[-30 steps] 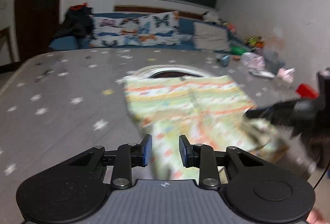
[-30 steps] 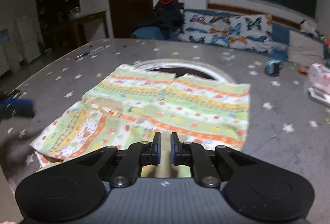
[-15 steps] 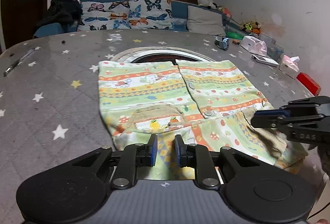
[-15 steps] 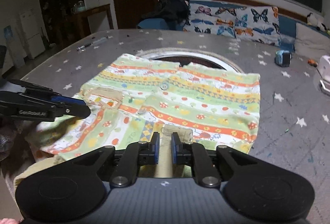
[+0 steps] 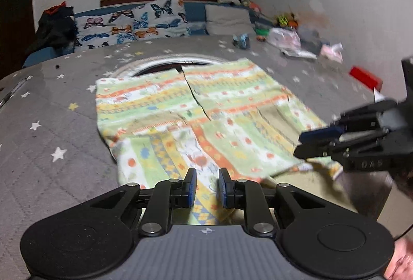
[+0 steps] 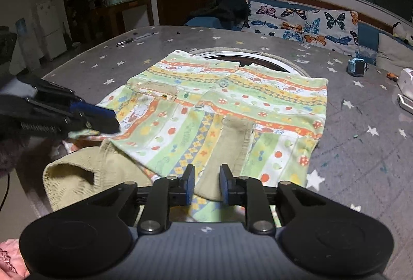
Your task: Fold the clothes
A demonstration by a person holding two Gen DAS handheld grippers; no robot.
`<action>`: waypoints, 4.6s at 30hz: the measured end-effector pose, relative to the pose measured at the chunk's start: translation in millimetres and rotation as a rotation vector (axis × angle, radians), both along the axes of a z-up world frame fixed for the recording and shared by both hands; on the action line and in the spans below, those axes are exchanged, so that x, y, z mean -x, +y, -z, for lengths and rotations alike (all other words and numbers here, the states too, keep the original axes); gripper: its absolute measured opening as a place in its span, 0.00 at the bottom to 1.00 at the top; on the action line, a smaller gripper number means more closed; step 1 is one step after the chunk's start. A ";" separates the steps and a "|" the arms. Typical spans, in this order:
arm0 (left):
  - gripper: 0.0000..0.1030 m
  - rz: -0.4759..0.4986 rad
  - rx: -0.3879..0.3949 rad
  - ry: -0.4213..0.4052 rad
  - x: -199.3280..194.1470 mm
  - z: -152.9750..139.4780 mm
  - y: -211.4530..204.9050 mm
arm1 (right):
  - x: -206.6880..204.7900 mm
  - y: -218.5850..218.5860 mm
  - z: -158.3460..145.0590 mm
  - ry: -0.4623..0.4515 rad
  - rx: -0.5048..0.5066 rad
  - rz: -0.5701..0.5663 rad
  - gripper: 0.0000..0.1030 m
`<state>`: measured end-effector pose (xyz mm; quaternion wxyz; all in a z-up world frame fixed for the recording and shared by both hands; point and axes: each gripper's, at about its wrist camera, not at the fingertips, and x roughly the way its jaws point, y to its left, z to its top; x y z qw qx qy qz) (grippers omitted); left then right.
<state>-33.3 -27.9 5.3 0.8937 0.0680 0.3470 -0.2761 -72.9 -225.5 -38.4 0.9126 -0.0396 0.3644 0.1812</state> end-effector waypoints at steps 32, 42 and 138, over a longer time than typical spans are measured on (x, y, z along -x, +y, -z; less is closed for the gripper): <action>0.20 0.188 -0.113 -0.287 76.3 -7.3 -21.7 | 68.8 -1.2 -5.3 0.018 0.125 -0.144 0.47; 0.10 0.116 0.054 -0.146 26.0 -28.9 -16.0 | 56.8 21.9 -9.2 -0.125 0.189 -0.224 0.57; 0.09 -0.127 0.008 0.038 -68.8 -5.9 58.4 | -96.0 -24.1 -23.6 -0.055 -0.073 0.036 0.33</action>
